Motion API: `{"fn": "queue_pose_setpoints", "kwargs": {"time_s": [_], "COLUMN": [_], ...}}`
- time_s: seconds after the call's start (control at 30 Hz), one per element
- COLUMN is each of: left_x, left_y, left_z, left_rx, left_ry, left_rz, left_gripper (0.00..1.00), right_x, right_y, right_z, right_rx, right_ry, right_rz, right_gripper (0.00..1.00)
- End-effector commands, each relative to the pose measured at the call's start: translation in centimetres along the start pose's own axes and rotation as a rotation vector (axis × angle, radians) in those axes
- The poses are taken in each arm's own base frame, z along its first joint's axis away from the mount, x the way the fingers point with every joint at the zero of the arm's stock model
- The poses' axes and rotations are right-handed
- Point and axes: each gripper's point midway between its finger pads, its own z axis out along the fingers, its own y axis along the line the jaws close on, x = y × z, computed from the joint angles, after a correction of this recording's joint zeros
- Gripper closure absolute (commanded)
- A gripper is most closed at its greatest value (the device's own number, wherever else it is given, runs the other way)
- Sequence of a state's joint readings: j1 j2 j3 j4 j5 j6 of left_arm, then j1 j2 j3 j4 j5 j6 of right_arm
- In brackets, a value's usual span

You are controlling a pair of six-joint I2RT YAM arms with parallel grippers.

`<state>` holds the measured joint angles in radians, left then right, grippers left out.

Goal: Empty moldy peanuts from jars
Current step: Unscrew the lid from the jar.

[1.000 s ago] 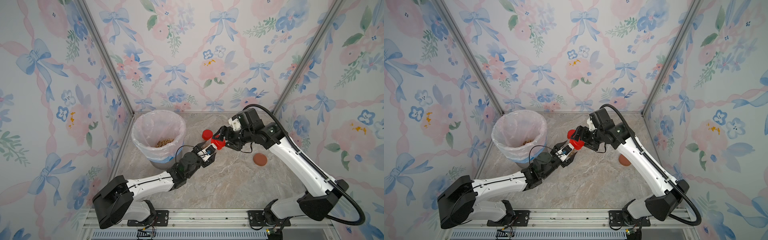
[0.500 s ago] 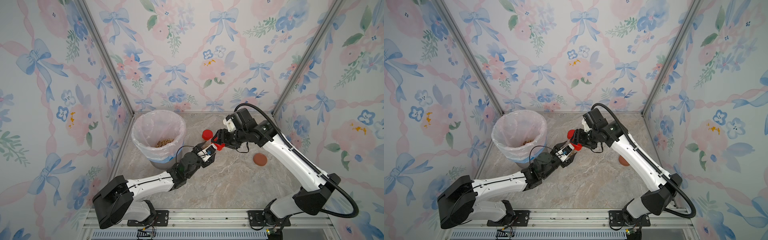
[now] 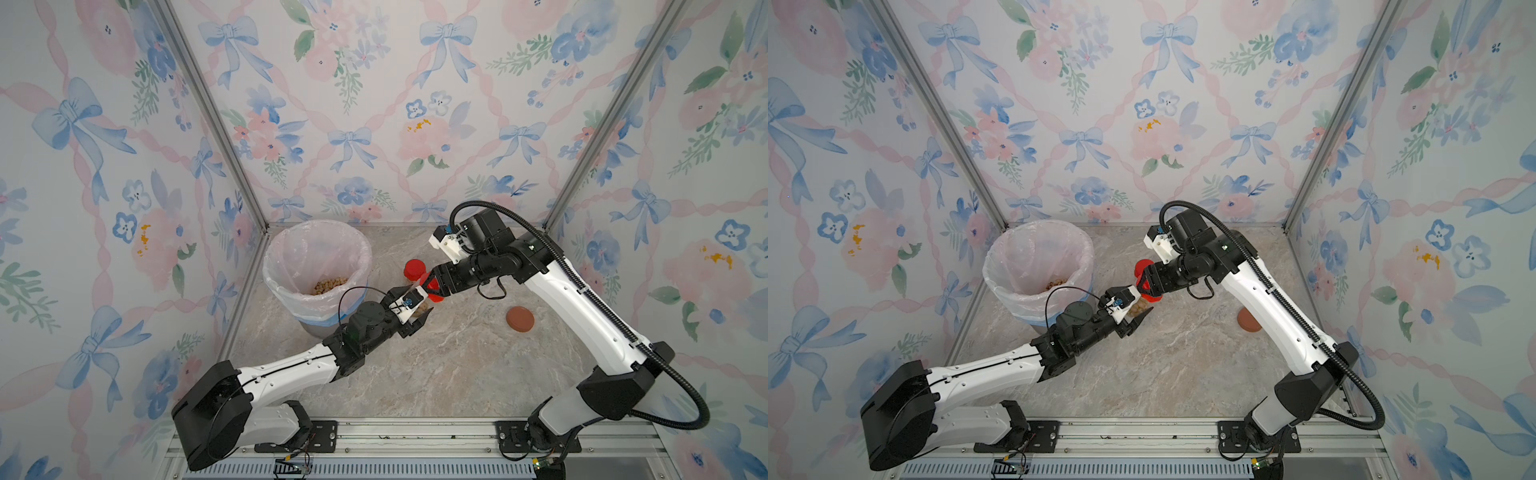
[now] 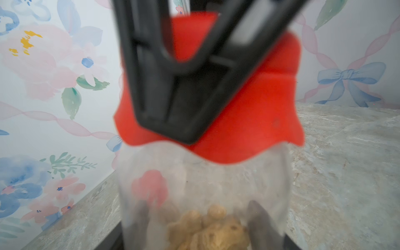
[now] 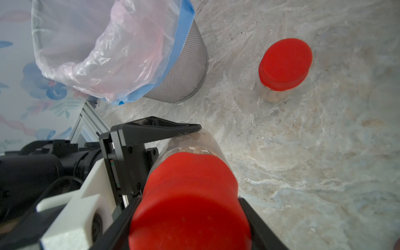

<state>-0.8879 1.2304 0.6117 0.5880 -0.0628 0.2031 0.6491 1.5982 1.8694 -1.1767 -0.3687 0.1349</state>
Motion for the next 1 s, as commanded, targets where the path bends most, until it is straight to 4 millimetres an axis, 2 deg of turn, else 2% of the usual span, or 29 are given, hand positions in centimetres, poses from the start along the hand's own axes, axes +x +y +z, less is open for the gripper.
{"fn": "queue_pose_setpoints", "kwargs": {"time_s": [0.0,0.1,0.37,0.5,0.73,0.77,0.97], "left_x": [-4.5,-4.3,-3.9,-3.2,-3.0,-3.0,-2.8], "left_y": [-1.1,-1.3,-1.3,-1.2,-1.2,-1.2,-0.8], "left_z": [-1.1,-1.1,-1.1,-0.9,-0.8,-0.8,-1.0], "left_rx": [0.087,0.097,0.097,0.085,0.080,0.077,0.056], "left_ry": [-0.175,-0.170,-0.161,-0.142,-0.135,-0.134,-0.130], "left_rz": [-0.042,-0.048,-0.051,-0.050,-0.050,-0.048,-0.042], "left_gripper": [0.86,0.86,0.86,0.87,0.88,0.88,0.88], "right_x": [2.0,2.8,2.9,2.5,1.6,1.4,1.7], "right_y": [2.2,2.2,0.6,0.5,1.2,1.5,1.6], "right_z": [0.5,1.4,1.1,0.4,-0.9,-1.9,-3.3], "right_rx": [-0.114,-0.123,-0.090,-0.103,-0.122,-0.120,-0.121], "right_ry": [0.116,0.182,0.209,0.170,0.100,0.070,0.021], "right_rz": [-0.209,-0.292,-0.327,-0.327,-0.336,-0.339,-0.322], "right_gripper": [0.45,0.46,0.45,0.39,0.22,0.19,0.11]}}
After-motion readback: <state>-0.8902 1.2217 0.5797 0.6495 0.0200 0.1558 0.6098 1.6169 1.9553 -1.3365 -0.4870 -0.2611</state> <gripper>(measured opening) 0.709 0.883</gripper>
